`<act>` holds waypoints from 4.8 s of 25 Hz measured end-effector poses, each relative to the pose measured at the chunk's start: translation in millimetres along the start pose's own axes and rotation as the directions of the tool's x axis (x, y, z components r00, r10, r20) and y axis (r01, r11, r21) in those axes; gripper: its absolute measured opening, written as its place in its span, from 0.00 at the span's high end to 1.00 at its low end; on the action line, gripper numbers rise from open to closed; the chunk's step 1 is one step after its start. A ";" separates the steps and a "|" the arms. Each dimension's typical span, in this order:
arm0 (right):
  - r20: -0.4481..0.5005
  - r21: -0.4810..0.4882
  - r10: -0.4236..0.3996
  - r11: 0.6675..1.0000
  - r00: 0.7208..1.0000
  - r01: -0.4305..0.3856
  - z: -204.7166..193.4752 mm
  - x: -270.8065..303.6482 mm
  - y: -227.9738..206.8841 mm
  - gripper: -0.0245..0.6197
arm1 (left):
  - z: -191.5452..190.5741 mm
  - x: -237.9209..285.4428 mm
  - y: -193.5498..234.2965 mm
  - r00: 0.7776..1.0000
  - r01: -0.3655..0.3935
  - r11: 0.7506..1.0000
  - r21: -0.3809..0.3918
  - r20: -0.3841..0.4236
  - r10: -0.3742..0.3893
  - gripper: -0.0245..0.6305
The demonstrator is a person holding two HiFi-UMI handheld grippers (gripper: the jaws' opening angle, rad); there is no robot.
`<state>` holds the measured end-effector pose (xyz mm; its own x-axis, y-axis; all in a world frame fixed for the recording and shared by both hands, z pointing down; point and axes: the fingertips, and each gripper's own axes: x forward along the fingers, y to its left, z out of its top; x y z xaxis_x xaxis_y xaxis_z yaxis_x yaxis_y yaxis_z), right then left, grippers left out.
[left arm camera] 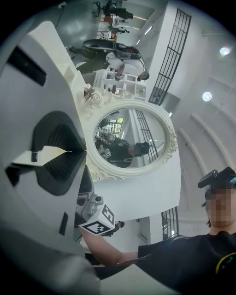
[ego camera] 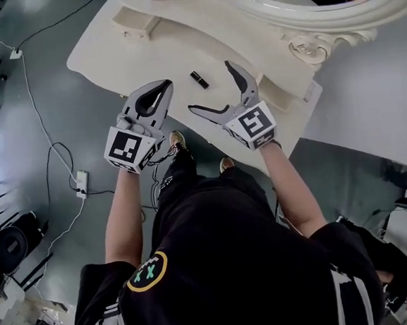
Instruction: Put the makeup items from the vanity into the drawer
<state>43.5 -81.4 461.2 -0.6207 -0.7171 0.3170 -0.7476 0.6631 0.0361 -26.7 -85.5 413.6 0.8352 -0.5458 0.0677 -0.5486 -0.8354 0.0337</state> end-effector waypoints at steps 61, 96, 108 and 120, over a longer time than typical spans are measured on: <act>-0.059 -0.127 0.113 0.985 0.992 -0.120 -6.4 90.1 -0.3 0.78 | 3.4 -1.2 54.4 0.994 -0.103 0.995 0.000 -0.031 0.103 0.93; 0.177 -0.251 0.035 0.968 0.984 0.010 125.1 159.8 -0.5 0.78 | 9.1 -10.4 187.0 0.999 -0.032 0.998 0.046 0.006 0.032 0.93; 0.050 -0.133 -0.084 0.987 0.995 0.090 111.2 254.8 -27.6 0.78 | 2.1 -4.9 259.3 0.999 0.050 0.999 0.016 0.000 -0.050 0.93; -0.164 -0.142 -0.054 0.989 0.985 0.031 41.2 341.8 -90.3 0.78 | 3.7 4.7 276.9 0.999 0.023 0.999 0.022 -0.030 -0.022 0.93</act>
<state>-110.8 -395.2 527.2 -0.5323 -0.7068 0.4660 -0.7253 0.6646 0.1796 -174.6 -319.6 419.5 0.8458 -0.5246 0.0971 -0.5282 -0.8490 0.0136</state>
